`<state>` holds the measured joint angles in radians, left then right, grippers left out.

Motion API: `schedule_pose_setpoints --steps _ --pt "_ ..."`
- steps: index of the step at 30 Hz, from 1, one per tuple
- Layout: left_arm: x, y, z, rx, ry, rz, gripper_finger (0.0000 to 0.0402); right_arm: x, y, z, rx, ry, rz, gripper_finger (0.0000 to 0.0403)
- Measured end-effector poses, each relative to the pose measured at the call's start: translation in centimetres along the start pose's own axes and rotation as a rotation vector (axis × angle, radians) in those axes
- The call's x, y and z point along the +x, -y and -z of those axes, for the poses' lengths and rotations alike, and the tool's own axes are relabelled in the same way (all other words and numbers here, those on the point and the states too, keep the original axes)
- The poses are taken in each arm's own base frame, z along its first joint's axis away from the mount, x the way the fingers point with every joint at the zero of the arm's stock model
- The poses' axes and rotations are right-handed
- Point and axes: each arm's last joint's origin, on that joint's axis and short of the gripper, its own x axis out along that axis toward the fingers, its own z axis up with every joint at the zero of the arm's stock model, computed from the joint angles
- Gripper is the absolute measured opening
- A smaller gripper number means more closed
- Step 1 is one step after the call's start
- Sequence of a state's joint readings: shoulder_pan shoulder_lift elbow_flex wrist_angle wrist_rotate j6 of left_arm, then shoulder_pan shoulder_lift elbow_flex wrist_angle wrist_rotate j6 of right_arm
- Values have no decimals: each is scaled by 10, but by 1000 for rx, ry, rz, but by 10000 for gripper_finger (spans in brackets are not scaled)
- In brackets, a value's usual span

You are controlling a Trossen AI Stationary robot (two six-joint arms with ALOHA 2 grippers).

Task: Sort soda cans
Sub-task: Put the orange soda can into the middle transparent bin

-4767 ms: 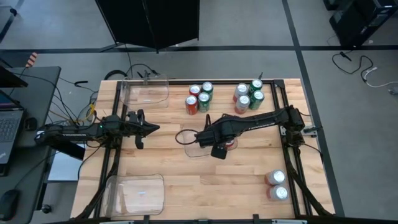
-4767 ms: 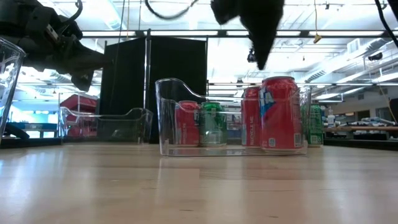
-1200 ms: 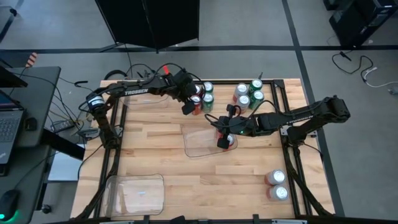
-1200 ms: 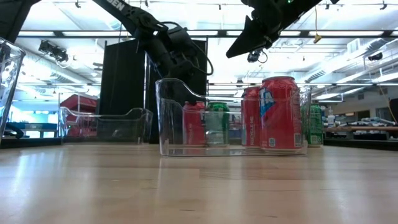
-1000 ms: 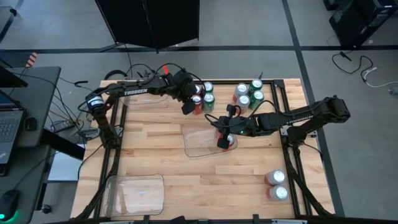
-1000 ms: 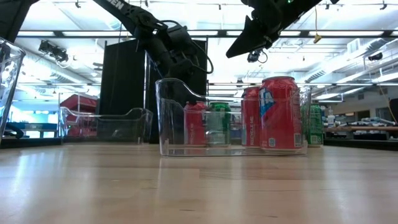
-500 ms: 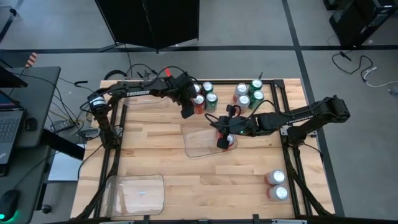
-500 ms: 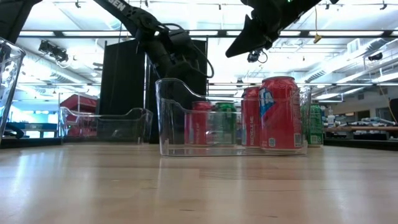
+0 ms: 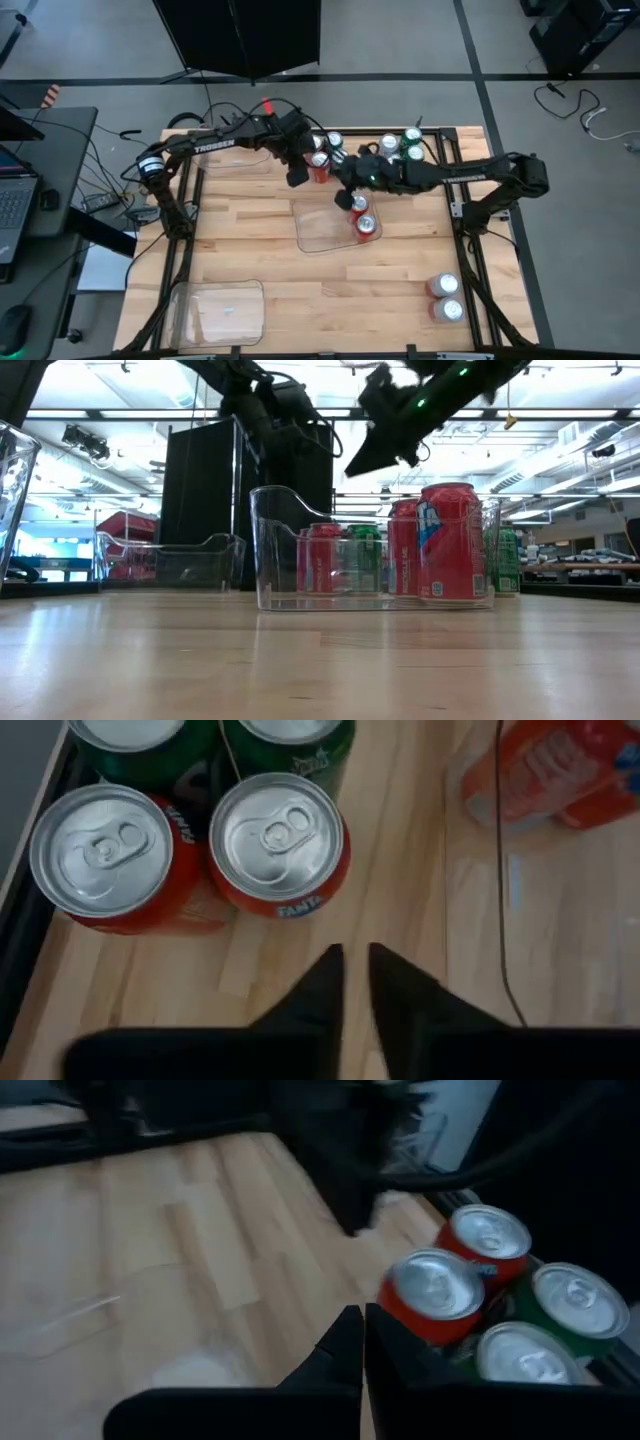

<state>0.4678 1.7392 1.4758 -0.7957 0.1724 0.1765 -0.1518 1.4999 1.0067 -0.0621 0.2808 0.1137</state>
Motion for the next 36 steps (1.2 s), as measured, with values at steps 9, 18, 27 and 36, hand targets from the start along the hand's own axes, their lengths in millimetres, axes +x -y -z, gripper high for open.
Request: schedule_pose_setpoints --steps 9,18,27,36 --pt "-9 -10 25 -13 201 26 3 41 34 -17 2 -119 92 0" --pt "-18 -9 39 -1 252 30 3 67 50 -8 22 -245 85 0" --pt "-19 -7 38 8 252 28 13 75 40 -2 41 -270 1 0" --pt "-19 -7 38 9 252 30 25 65 27 -12 -4 -191 16 0"
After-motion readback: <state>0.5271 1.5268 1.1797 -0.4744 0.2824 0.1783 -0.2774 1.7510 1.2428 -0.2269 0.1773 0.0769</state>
